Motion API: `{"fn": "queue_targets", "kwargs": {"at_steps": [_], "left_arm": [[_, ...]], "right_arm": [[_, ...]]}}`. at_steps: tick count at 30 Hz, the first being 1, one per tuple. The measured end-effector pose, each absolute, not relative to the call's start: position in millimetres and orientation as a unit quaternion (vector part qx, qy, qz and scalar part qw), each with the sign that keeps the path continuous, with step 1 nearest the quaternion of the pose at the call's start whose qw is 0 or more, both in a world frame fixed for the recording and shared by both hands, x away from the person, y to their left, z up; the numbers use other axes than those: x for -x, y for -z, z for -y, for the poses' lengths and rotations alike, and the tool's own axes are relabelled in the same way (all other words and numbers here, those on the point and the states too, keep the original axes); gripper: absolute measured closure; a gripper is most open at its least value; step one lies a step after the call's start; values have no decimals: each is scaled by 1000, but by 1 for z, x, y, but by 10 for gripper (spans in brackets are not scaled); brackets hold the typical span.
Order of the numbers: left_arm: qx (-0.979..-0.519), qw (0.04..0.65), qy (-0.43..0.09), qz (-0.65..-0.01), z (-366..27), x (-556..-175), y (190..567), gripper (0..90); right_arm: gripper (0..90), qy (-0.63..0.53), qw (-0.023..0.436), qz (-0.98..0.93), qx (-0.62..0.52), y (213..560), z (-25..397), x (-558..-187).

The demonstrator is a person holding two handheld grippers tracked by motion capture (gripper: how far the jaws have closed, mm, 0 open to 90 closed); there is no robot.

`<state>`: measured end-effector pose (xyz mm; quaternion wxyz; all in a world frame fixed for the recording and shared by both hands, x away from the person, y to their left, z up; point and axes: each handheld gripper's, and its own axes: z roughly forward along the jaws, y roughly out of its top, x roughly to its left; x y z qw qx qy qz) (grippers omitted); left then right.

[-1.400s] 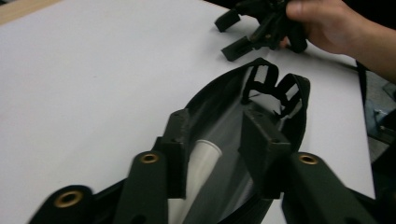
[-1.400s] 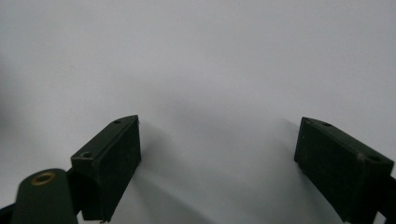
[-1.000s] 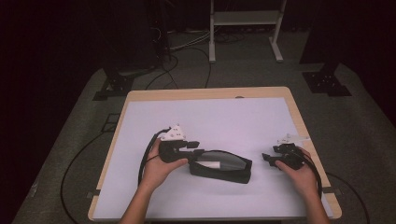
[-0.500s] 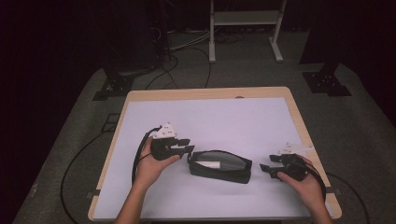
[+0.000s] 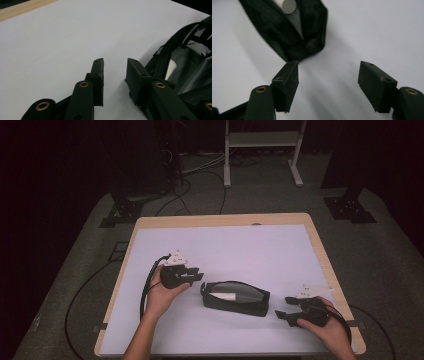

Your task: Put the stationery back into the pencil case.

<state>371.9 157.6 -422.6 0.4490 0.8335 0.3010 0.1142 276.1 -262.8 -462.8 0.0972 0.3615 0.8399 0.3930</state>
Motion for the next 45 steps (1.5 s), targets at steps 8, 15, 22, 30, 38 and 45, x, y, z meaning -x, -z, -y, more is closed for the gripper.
{"fn": "queue_targets", "kwargs": {"at_steps": [8, 15, 22, 30, 38, 45], "left_arm": [[-836, 438, -107, -312, -154, -379, 436, 672], [-841, 433, -96, -311, -149, -379, 444, 671], [-845, 431, -85, -307, -143, -376, 447, 670], [-845, 432, -80, -306, -144, -372, 449, 672], [-845, 430, -77, -310, -149, -370, 451, 671], [-844, 430, -75, -312, -151, -368, 451, 670]], "right_arm": [[275, -396, 88, -851, -334, 465, 249, -269], [266, -393, 86, -857, -324, 468, 239, -271], [267, -392, 84, -860, -316, 469, 231, -275], [276, -385, 83, -866, -307, 470, 224, -283], [283, -380, 84, -871, -300, 471, 221, -291], [292, -378, 87, -872, -299, 470, 219, -299]]}}
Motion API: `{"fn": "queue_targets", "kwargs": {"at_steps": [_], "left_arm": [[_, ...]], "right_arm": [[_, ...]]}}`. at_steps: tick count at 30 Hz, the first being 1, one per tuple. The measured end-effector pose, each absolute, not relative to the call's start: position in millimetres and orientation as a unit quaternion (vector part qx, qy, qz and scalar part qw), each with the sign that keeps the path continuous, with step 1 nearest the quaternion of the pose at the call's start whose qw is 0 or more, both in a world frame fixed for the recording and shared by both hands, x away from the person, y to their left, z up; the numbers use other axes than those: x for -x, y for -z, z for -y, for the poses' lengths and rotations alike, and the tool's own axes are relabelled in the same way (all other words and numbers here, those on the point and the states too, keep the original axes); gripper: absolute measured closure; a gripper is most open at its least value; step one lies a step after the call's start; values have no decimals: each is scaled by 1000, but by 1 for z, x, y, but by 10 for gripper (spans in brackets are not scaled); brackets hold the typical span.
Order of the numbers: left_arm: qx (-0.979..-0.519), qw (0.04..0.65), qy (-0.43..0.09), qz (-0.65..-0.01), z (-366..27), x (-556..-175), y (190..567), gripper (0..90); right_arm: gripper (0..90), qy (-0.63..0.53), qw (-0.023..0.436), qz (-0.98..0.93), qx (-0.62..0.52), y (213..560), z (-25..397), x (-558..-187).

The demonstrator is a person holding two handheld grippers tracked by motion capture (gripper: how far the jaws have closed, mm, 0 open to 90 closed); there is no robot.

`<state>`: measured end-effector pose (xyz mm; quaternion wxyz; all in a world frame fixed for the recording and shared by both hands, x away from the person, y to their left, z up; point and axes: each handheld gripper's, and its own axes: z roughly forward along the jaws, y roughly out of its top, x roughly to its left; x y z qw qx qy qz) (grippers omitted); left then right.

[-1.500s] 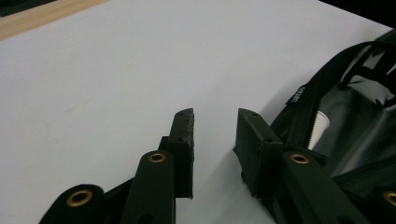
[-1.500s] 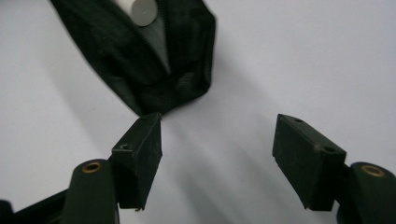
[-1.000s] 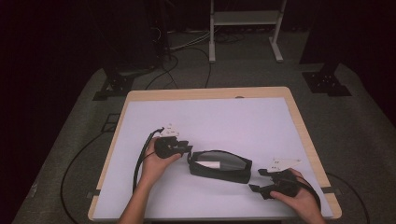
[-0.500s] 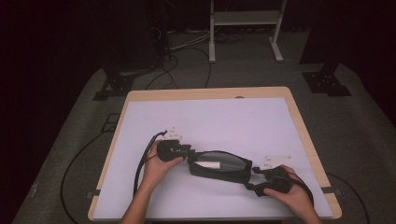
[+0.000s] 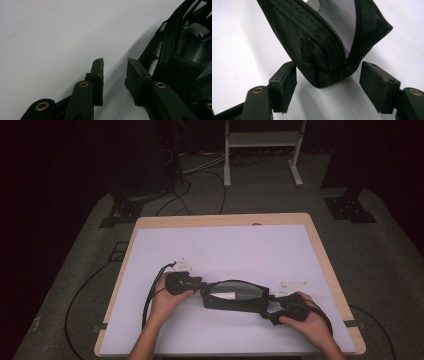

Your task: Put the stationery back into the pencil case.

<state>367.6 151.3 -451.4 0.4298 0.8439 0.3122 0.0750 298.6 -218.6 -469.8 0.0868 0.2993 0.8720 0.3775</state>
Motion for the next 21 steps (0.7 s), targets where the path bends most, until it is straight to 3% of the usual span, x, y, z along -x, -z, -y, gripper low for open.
{"fn": "queue_targets", "kwargs": {"at_steps": [21], "left_arm": [[-840, 432, -82, -317, -158, -364, 446, 648]], "right_arm": [[287, -383, 100, -867, -303, 464, 221, -312]]}}
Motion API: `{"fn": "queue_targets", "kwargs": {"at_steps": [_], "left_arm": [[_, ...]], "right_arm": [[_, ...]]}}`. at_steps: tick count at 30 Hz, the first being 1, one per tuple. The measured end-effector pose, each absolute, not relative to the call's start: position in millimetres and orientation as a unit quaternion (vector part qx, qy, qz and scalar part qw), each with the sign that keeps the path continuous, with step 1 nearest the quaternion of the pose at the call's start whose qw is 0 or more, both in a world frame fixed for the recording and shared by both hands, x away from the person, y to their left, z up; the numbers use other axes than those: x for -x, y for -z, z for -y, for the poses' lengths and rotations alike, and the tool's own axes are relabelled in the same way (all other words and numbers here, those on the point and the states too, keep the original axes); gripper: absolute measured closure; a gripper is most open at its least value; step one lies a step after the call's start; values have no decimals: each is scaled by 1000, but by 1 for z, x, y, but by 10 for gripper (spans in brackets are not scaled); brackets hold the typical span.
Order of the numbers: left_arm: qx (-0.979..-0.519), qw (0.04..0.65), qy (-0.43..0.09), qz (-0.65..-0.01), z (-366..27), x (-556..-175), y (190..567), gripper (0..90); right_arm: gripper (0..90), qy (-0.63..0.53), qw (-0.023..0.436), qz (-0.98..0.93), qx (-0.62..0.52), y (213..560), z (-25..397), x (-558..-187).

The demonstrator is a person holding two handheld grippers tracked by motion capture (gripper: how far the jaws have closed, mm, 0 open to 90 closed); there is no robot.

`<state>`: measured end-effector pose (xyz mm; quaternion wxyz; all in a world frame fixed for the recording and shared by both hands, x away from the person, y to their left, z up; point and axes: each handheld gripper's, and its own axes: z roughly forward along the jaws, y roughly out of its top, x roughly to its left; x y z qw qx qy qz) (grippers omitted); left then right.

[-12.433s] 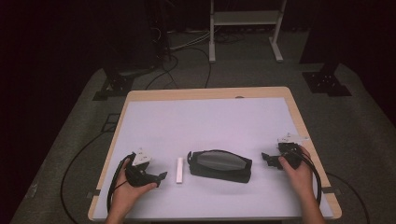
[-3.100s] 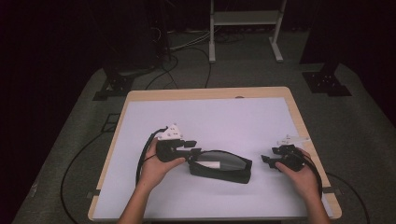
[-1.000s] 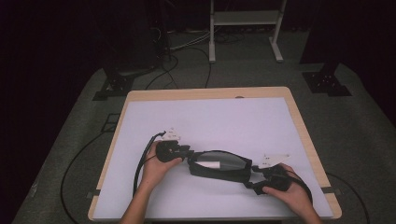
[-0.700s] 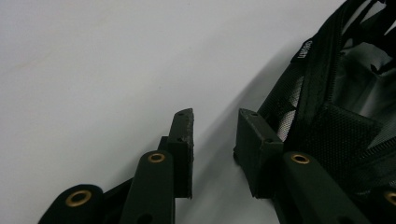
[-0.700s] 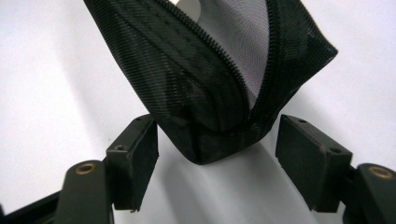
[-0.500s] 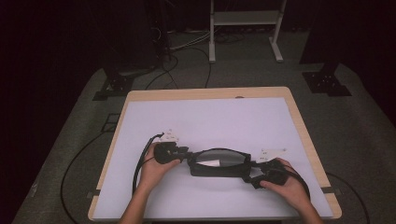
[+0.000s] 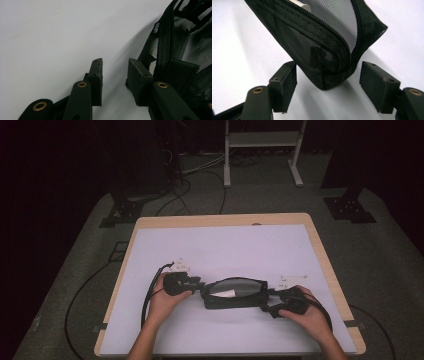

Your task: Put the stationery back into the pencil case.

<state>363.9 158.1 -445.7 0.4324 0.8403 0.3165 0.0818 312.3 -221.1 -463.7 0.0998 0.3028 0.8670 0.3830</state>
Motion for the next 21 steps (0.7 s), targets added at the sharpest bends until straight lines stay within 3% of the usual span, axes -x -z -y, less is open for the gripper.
{"fn": "queue_targets", "kwargs": {"at_steps": [8, 21], "left_arm": [[-835, 425, -101, -334, -176, -357, 440, 555], [-833, 407, -111, -359, -199, -342, 437, 277]], "right_arm": [[240, -395, 104, -857, -315, 459, 240, -304], [167, -411, 139, -827, -358, 450, 274, -307]]}}
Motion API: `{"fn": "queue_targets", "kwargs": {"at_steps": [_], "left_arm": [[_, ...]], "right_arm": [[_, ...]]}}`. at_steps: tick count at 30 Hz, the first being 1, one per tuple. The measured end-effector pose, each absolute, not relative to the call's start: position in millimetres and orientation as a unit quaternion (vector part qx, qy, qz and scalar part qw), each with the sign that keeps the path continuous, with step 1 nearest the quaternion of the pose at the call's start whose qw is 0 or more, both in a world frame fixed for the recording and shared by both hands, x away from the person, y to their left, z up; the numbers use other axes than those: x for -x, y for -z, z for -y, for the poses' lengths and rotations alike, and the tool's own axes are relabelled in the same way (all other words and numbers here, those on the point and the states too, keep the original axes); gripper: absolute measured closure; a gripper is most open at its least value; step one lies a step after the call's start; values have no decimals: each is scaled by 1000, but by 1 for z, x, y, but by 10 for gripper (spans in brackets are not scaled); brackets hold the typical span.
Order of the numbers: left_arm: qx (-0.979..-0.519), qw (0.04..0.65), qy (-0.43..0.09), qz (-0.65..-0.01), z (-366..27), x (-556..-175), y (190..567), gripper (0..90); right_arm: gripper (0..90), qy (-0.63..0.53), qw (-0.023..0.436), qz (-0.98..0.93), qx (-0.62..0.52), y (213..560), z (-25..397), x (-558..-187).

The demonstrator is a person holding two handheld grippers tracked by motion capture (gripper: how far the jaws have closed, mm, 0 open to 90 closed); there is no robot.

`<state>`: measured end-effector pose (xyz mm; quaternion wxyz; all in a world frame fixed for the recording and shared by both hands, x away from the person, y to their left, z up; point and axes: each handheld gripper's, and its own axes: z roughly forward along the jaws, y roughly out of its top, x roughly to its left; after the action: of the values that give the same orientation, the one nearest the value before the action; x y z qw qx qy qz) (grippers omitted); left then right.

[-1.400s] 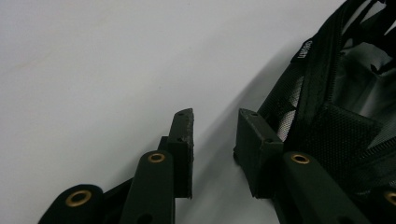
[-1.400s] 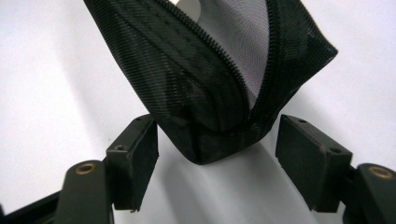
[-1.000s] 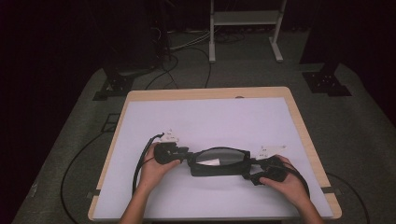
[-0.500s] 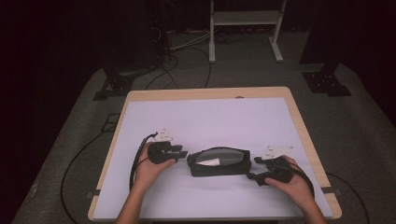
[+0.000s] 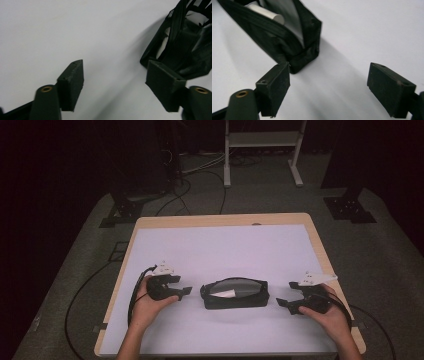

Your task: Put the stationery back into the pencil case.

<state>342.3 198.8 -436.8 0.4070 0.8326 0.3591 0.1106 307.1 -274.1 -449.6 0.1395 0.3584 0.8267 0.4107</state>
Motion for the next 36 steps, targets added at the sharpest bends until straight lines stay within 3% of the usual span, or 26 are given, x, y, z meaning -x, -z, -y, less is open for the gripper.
{"fn": "queue_targets", "kwargs": {"at_steps": [17, 36], "left_arm": [[-828, 390, -125, -382, -225, -320, 443, 88], [-834, 359, -137, -395, -253, -306, 460, 88]], "right_arm": [[161, -390, 172, -793, -435, 457, 296, -316], [161, -357, 185, -779, -482, 468, 314, -322]]}}
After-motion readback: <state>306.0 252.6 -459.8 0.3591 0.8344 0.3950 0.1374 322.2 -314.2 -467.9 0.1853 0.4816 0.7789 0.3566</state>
